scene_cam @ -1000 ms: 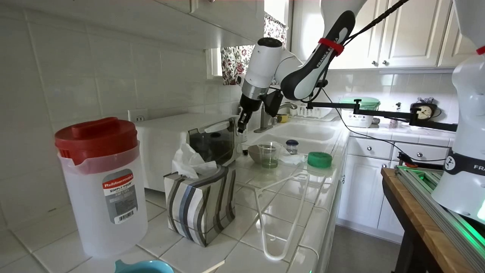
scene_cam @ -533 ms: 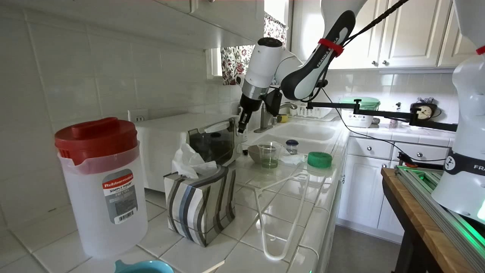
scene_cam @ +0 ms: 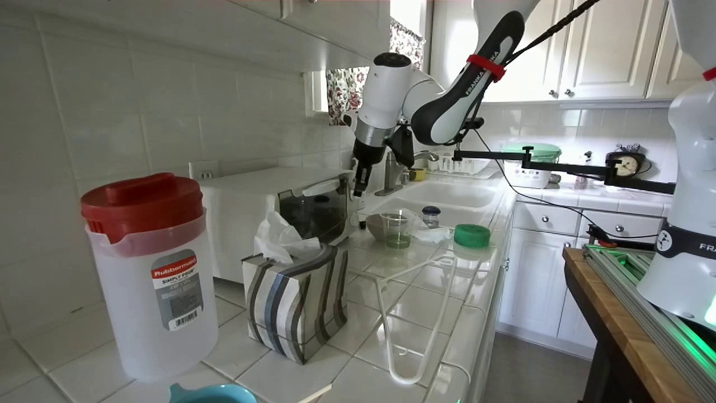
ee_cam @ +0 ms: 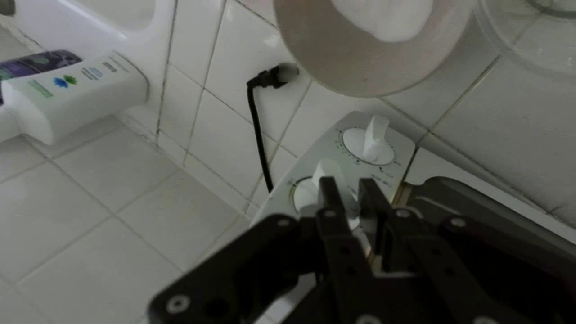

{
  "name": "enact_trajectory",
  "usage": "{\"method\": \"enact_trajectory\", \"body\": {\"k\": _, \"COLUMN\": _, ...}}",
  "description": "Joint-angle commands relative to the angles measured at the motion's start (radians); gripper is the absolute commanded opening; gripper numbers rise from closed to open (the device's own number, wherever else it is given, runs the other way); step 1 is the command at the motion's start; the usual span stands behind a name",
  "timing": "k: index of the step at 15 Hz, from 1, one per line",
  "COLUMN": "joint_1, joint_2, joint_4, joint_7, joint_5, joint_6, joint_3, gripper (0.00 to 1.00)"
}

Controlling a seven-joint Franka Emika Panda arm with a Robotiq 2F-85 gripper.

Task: Turn the knob on the small oven

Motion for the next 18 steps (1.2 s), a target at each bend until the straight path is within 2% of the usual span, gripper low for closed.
{"method": "enact_trajectory", "body": {"k": 1, "joint_1": 0.011, "joint_2": 0.016, "joint_4": 0.020, "joint_7": -0.114, "joint_5": 0.062, "joint_6": -0.090, "joint_3": 0.005, "gripper": 0.04}}
{"method": "enact_trajectory", "body": {"k": 4, "joint_1": 0.022, "joint_2": 0.033, "joint_4": 0.048, "joint_7": -0.126, "joint_5": 0.057, "joint_6": -0.131, "joint_3": 0.000, "gripper": 0.04}}
{"method": "enact_trajectory", "body": {"k": 9, "joint_1": 0.037, "joint_2": 0.066, "joint_4": 0.091, "joint_7": -0.074, "joint_5": 0.018, "joint_6": -0.146, "joint_3": -0.019, "gripper": 0.04}}
{"method": "enact_trajectory", "body": {"k": 18, "joint_1": 0.045, "joint_2": 0.097, "joint_4": 0.141, "joint_7": -0.069, "joint_5": 0.016, "joint_6": -0.187, "joint_3": -0.014, "gripper": 0.04}}
